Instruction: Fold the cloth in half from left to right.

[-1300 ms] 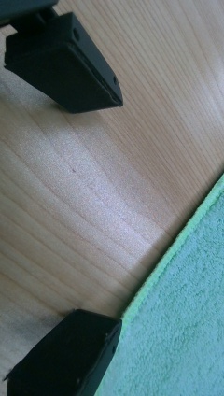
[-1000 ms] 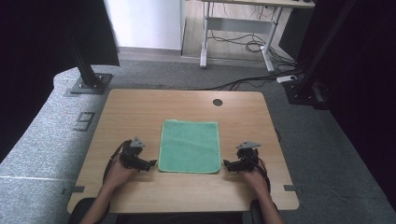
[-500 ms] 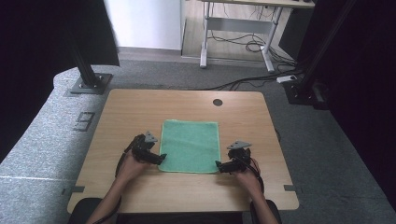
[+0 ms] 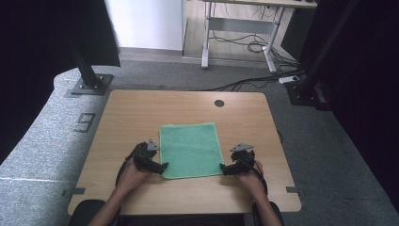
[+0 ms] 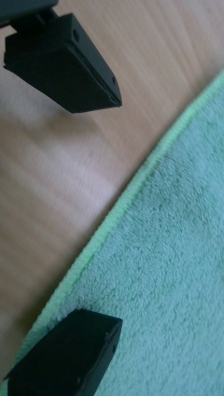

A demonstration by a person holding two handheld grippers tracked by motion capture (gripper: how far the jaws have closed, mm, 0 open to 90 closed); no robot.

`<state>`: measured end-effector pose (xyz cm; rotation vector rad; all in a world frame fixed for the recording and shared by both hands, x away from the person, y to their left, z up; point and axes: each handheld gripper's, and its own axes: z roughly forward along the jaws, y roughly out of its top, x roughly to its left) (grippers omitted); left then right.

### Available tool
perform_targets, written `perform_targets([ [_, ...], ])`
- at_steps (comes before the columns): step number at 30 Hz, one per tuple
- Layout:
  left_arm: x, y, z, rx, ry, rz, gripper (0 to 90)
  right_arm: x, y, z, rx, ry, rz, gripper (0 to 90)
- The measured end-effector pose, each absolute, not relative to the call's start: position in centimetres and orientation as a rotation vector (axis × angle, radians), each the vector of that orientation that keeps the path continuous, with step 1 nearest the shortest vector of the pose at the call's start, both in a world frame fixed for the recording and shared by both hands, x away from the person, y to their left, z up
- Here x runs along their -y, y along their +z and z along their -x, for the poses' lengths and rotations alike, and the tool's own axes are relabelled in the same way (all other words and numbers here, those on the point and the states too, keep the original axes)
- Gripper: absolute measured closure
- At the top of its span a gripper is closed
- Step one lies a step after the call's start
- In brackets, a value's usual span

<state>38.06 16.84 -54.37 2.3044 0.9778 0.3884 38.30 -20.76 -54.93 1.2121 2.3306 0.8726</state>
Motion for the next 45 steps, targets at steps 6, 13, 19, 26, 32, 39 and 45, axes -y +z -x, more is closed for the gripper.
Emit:
perform_targets([
  [6, -14.6, -54.5, -36.7, -0.910, 0.334, -2.323, 0.0, 22.8, -55.0, -38.9, -2.272, 0.863, -1.279, 0.0],
  [13, -15.1, -54.1, -37.6, -0.946, 0.362, -2.297, 0.0, 23.7, -55.4, -39.1, -2.269, 0.927, -1.306, 0.0],
  [19, -17.2, -53.4, -39.6, -1.017, 0.405, -2.237, 0.0, 23.8, -55.7, -39.0, -2.252, 0.960, -1.289, 0.0],
  [26, -18.7, -52.6, -42.5, -1.079, 0.441, -2.181, 0.0, 23.8, -55.7, -38.9, -2.246, 0.958, -1.295, 0.0],
  [32, -18.8, -51.9, -45.3, -1.113, 0.491, -2.151, 0.0, 23.7, -55.7, -38.9, -2.244, 0.959, -1.299, 0.0],
  [39, -19.2, -52.3, -47.8, -1.171, 0.544, -2.126, 0.0, 23.7, -55.7, -38.9, -2.244, 0.959, -1.300, 0.0],
  [45, -19.6, -54.0, -49.1, -1.222, 0.540, -2.148, 0.0, 23.7, -55.7, -39.0, -2.239, 0.958, -1.302, 0.0],
])
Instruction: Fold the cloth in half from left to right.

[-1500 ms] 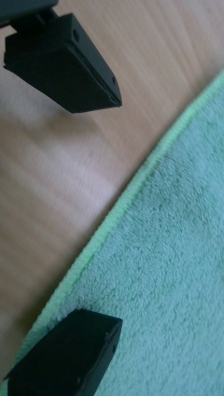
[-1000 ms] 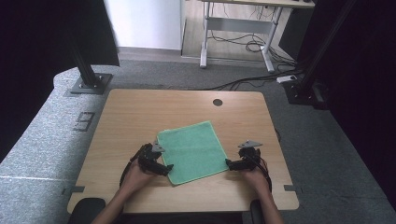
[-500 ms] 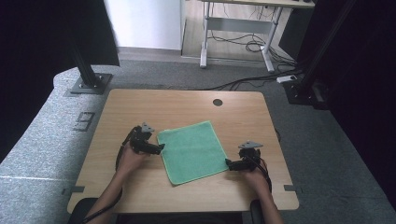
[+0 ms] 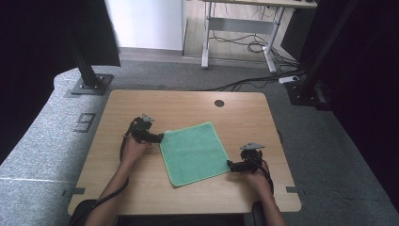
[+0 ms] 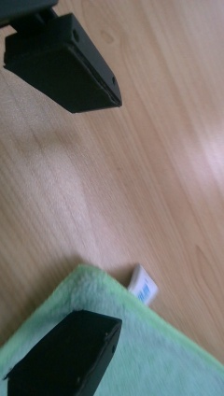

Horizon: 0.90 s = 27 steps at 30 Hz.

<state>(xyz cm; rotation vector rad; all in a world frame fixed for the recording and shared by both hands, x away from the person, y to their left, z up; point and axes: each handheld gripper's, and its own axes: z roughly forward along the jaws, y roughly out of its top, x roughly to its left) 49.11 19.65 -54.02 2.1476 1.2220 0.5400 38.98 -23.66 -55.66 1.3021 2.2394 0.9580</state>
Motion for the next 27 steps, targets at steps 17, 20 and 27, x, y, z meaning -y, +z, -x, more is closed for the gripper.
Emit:
perform_targets([
  [17, -20.2, -54.9, -49.8, -1.253, 0.460, -2.133, 0.0, 23.4, -55.4, -39.2, -2.271, 0.933, -1.307, 0.3],
  [20, -20.2, -54.9, -49.8, -1.253, 0.461, -2.133, 0.0, 23.2, -55.1, -39.1, -2.288, 0.919, -1.305, 0.7],
  [27, -20.2, -54.9, -49.8, -1.253, 0.460, -2.133, 0.0, 22.2, -54.0, -38.7, -2.309, 0.942, -1.240, 0.0],
])
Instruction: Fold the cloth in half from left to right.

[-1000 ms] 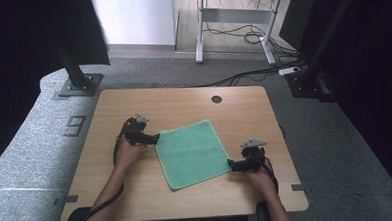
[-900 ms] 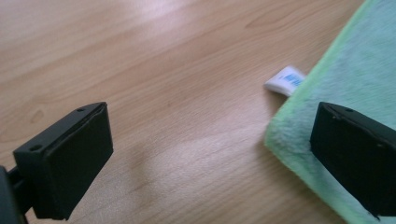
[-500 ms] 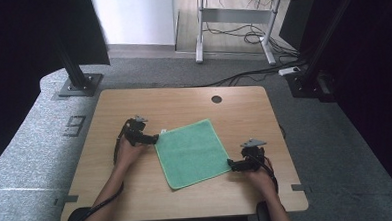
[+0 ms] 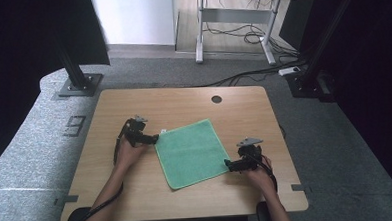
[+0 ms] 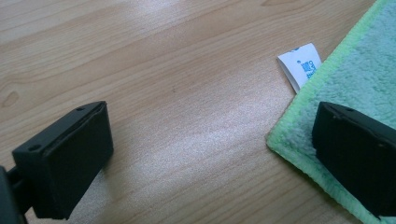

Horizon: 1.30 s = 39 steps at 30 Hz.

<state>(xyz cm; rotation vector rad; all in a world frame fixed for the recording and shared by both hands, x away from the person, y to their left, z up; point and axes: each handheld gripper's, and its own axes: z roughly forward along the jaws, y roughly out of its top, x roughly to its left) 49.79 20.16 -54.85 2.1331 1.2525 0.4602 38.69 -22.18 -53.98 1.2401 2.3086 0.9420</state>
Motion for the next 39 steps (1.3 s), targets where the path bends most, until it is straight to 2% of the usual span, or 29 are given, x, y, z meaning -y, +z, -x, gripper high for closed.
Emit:
perform_targets([
  [18, -20.2, -54.9, -49.8, -1.253, 0.460, -2.134, 0.0, 17.3, -52.2, -37.4, -2.434, 1.043, -1.104, 0.0],
  [33, -20.2, -54.9, -49.8, -1.248, 0.460, -2.136, 0.0, 9.9, -52.0, -35.5, -2.618, 1.095, -0.862, 0.0],
  [39, -20.2, -54.9, -49.8, -1.248, 0.459, -2.134, 0.0, 6.9, -52.0, -34.5, -2.681, 1.114, -0.781, 9.8],
])
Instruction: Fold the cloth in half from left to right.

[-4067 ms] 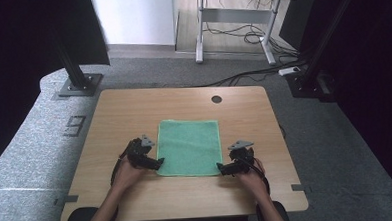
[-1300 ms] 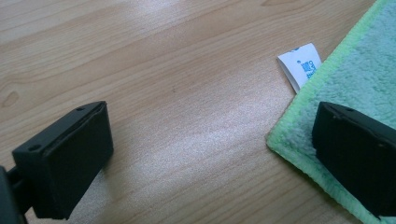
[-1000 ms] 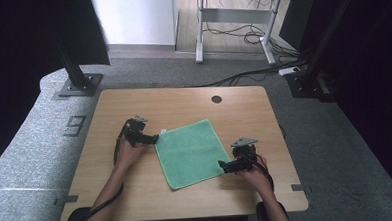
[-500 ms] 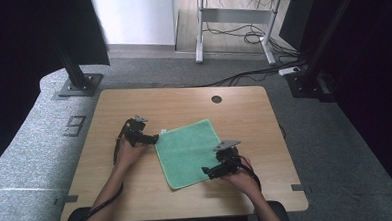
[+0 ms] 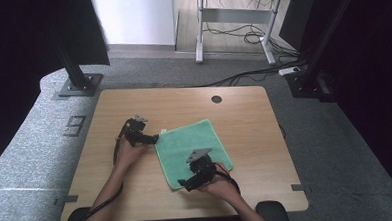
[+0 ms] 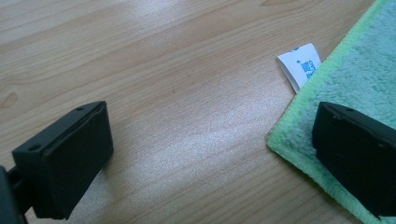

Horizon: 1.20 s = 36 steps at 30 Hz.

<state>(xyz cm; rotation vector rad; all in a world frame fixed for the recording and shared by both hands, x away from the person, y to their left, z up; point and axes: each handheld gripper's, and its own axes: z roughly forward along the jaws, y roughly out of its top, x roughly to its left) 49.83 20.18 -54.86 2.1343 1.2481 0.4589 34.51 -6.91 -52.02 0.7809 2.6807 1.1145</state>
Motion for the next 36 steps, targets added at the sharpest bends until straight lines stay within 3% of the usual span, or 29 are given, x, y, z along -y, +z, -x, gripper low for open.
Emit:
perform_targets([
  [8, -20.2, -54.8, -49.8, -1.247, 0.458, -2.136, 0.0, 4.0, -52.2, -33.5, -2.751, 1.133, -0.696, 22.1],
  [11, -20.2, -54.8, -49.8, -1.236, 0.459, -2.138, 0.6, 3.3, -52.4, -32.9, -2.787, 1.112, -0.658, 32.0],
  [19, -20.1, -54.8, -49.3, -1.196, 0.460, -2.130, 8.5, 2.5, -53.2, -32.2, -2.836, 1.045, -0.547, 69.1],
  [23, -19.9, -54.6, -48.8, -1.143, 0.453, -2.122, 25.3, 2.2, -53.2, -32.1, -2.807, 0.996, -0.547, 82.9],
  [31, -18.9, -54.2, -48.0, -1.073, 0.363, -2.140, 79.9, 2.1, -53.3, -32.5, -2.820, 1.013, -0.575, 86.4],
  [32, -19.0, -54.2, -48.1, -1.076, 0.354, -2.137, 84.0, 2.0, -53.3, -32.5, -2.820, 1.014, -0.572, 86.4],
  [36, -19.4, -54.0, -48.3, -1.103, 0.323, -2.139, 86.4, 1.7, -53.3, -32.6, -2.823, 1.019, -0.571, 86.7],
])
